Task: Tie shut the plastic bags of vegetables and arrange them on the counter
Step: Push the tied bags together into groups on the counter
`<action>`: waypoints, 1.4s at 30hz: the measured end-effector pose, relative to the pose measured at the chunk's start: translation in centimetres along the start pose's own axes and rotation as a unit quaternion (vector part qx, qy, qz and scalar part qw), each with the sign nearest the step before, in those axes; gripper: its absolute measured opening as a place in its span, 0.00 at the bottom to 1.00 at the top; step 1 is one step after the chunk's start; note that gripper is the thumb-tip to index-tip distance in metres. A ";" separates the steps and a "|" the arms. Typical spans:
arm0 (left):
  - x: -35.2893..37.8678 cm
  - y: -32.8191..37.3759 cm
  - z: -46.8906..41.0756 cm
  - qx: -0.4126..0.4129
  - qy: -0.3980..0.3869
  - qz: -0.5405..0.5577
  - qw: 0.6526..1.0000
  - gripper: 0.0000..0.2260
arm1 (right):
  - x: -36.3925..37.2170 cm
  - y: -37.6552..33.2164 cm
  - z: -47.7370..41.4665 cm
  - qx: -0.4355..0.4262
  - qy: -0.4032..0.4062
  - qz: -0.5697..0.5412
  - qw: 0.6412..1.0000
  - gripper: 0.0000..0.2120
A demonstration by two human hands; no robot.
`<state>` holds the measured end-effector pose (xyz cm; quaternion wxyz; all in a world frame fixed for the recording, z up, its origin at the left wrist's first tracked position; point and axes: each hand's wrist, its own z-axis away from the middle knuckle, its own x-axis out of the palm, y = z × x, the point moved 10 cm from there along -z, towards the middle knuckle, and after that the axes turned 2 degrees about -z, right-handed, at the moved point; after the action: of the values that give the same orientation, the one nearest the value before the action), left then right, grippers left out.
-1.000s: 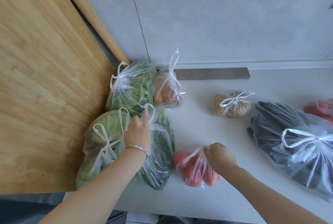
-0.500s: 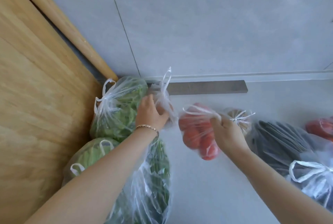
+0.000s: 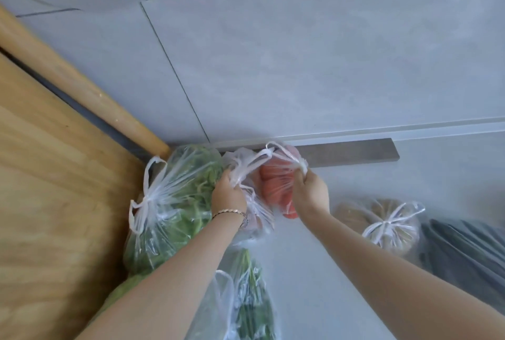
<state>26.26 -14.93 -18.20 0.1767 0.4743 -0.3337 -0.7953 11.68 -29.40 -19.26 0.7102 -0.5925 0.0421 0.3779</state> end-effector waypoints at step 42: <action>13.6 3.9 4.8 0.372 -0.165 -0.555 0.726 0.23 | -8.4 5.0 -5.4 0.043 0.050 0.170 0.983 0.21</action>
<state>15.28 -24.07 -22.52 -0.5442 0.4639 -0.3037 -0.6296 4.84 -38.16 -20.65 0.6575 -0.5635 0.1942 0.4609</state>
